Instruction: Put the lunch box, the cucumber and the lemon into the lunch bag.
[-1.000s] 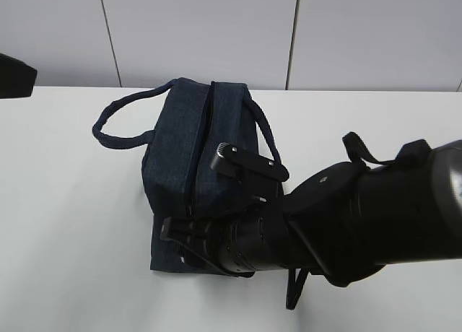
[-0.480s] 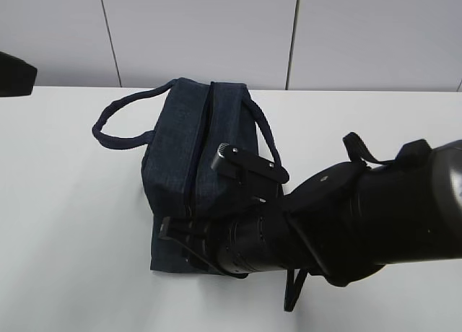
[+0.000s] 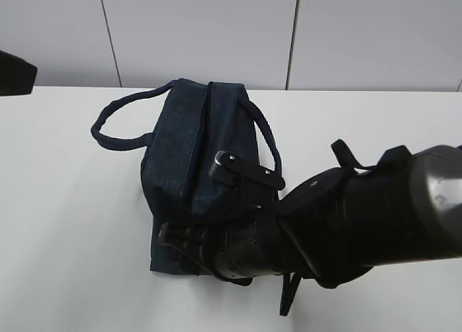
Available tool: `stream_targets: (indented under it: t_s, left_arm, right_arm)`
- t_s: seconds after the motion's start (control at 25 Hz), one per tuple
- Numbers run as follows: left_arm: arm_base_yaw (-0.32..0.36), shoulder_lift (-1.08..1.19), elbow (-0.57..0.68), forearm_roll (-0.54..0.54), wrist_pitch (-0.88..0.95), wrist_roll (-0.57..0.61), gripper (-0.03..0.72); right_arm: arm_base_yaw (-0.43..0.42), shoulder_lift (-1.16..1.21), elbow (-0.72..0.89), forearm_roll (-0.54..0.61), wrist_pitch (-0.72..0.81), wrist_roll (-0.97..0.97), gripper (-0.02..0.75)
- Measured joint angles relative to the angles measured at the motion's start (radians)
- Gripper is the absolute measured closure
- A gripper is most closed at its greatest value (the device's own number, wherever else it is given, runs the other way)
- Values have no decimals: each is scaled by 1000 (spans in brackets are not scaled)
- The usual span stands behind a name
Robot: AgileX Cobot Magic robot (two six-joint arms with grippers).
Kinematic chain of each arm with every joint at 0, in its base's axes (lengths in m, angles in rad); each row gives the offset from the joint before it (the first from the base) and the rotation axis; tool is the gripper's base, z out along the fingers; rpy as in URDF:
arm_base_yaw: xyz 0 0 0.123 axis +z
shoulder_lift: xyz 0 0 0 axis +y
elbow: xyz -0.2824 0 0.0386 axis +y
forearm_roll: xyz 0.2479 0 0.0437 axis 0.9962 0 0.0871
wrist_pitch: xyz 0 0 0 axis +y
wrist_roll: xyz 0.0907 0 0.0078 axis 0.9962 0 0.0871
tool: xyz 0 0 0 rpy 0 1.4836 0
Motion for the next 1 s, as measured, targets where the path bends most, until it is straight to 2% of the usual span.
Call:
stream_targets:
  t_s: [0.28,0.56,0.6,0.76,0.88,1.0]
  left_arm:
    - [0,0,0,0,0,0,421]
    - [0,0,0,0,0,0,421]
    - [0,0,0,0,0,0,421]
    - [0,0,0,0,0,0,421]
    - [0,0,0,0,0,0,421]
    - [0,0,0,0,0,0,421]
  right_arm:
    - [0,41,-59,21,2,0,346]
    - [0,42,-64,28,-4,0,496]
    - [0,42,-66,28,-4,0,552]
    - [0,42,-68,28,-4,-9,668]
    - [0,42,-70,28,-4,-10,720]
    - [0,42,-70,30,-4,-10,730]
